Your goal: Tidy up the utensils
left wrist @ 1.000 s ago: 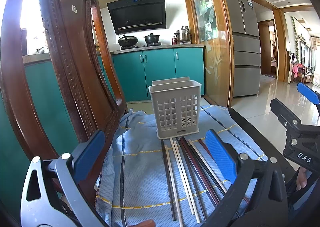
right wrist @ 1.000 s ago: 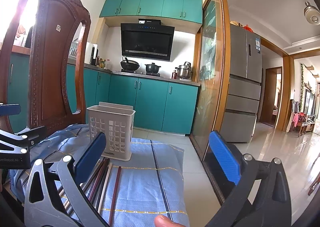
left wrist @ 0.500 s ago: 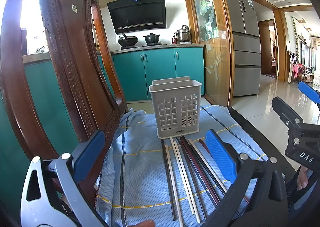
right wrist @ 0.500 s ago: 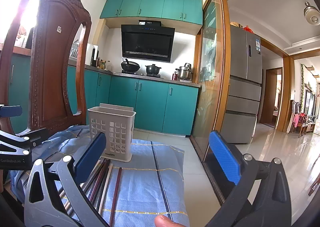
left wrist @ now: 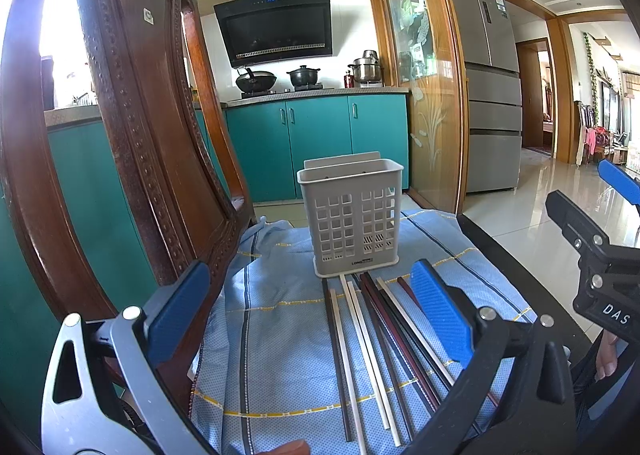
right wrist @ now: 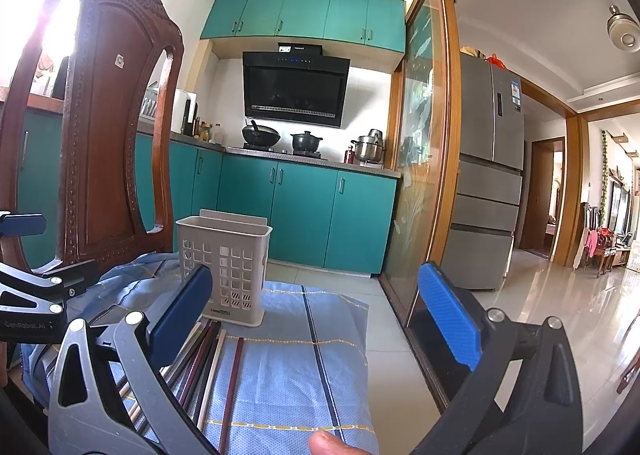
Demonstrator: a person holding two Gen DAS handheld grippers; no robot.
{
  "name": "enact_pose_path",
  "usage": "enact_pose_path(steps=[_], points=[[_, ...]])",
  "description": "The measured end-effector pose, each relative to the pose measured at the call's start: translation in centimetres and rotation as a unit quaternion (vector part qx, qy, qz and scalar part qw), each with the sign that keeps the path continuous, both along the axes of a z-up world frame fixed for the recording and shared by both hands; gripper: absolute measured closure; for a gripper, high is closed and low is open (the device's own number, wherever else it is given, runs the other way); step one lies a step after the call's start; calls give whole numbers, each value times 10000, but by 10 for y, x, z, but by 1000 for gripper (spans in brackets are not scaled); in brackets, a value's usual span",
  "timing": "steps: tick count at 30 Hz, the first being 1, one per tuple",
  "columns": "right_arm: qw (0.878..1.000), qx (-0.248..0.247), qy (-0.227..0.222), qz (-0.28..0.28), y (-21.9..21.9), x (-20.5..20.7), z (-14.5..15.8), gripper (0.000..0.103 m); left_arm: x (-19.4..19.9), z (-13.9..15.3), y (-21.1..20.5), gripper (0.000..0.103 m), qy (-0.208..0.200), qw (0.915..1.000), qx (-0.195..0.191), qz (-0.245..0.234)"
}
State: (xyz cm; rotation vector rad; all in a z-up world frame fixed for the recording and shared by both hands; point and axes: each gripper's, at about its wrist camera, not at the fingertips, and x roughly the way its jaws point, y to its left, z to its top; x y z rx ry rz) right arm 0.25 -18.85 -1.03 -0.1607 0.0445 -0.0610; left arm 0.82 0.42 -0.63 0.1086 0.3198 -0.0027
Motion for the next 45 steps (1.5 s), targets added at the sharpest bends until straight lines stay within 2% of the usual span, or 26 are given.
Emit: enact_pose_path(steps=[45], points=[[10000,-41,-57,-2,1,-4,-1,3,0,-4,2,3,25,10000,6,-12]])
